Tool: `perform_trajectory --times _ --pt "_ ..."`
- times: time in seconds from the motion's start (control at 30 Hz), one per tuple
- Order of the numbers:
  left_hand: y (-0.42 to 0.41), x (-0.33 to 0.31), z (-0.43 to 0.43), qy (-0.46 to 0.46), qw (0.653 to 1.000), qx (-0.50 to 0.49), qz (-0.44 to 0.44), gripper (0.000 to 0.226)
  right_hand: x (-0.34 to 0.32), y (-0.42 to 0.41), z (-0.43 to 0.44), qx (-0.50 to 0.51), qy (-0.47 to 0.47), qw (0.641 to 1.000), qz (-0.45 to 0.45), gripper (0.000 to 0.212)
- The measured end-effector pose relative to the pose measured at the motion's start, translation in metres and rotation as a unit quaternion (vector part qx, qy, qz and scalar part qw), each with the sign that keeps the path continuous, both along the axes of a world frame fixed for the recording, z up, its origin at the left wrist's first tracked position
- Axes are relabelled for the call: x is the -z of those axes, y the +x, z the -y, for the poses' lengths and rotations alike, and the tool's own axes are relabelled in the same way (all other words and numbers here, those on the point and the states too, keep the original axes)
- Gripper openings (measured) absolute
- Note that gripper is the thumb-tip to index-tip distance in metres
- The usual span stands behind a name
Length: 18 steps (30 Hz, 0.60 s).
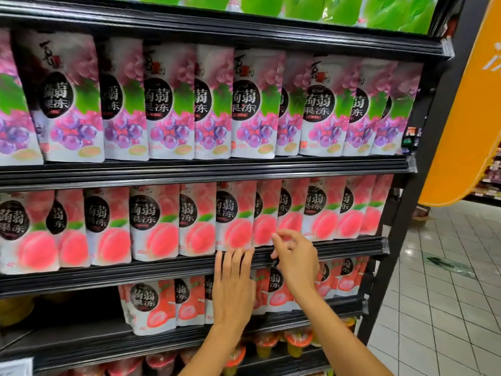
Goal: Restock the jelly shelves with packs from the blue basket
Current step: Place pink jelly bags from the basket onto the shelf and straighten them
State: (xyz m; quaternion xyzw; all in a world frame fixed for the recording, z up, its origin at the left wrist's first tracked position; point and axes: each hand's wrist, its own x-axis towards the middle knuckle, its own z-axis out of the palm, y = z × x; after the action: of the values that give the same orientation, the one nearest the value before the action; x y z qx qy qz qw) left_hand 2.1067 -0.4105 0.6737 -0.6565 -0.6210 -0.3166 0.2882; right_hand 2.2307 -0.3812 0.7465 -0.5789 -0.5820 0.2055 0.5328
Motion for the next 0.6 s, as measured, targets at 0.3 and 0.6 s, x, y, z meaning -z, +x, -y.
perform_trajectory --times 0.3,0.6 --pt "0.002 0.014 -0.018 0.041 0.999 -0.023 0.007 0.080 0.006 0.020 -0.010 0.027 0.008 0.999 -0.016 0.018" --pt "0.008 0.016 -0.023 0.067 0.996 -0.037 0.034 0.081 0.012 0.040 -0.013 0.051 0.038 0.994 -0.084 0.025"
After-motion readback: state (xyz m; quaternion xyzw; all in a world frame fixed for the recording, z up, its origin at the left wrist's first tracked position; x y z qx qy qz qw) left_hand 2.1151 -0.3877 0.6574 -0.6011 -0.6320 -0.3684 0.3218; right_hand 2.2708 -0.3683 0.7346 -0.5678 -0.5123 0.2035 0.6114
